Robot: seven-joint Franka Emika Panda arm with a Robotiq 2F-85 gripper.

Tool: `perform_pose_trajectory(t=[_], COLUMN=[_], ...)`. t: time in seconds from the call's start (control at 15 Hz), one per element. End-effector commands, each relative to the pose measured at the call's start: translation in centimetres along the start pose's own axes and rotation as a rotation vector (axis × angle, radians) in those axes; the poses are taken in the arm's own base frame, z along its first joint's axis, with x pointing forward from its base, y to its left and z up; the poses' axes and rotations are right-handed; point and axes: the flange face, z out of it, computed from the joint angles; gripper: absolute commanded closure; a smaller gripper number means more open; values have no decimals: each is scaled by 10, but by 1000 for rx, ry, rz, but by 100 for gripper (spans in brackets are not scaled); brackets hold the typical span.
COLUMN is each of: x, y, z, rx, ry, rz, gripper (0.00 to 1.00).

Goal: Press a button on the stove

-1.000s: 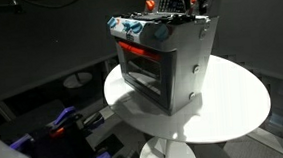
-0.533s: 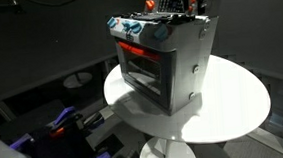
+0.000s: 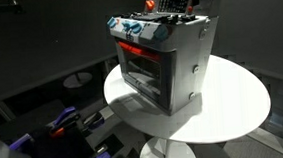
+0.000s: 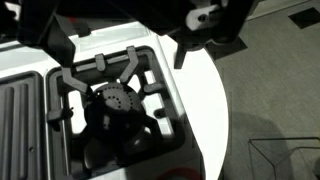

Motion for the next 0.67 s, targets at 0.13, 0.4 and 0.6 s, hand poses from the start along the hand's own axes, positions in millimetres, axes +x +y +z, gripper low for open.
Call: perform_pose_trajectory(t=[0.13, 0.4, 0.6], x=[-44, -76, -99], y=[32, 53, 66], z=[-28, -40, -47], rx=[7, -10, -24], ry=[-122, -203, -254], rz=[-98, -170, -199], gripper=[0, 0, 0])
